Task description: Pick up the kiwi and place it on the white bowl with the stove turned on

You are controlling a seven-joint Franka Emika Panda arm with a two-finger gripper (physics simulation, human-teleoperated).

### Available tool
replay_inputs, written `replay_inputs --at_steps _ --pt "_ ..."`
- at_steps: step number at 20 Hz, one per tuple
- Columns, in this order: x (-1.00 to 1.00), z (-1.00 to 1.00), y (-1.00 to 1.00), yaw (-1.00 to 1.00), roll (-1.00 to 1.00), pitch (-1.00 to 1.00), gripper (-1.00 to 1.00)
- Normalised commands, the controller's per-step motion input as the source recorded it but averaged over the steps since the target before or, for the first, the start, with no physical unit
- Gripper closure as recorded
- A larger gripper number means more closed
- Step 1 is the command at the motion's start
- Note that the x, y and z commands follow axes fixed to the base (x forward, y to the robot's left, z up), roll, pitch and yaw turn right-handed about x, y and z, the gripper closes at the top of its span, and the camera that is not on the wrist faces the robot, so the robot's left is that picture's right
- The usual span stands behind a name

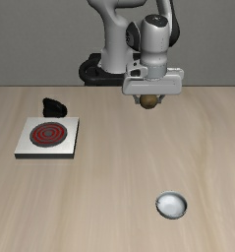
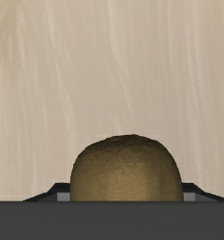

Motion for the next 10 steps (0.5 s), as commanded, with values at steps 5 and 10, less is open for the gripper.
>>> replay_inputs --at_steps 5,10 --pt "0.20 0.00 1.00 0.00 0.00 0.00 1.00" --pt "1.00 0.00 0.00 0.00 0.00 0.00 1.00"
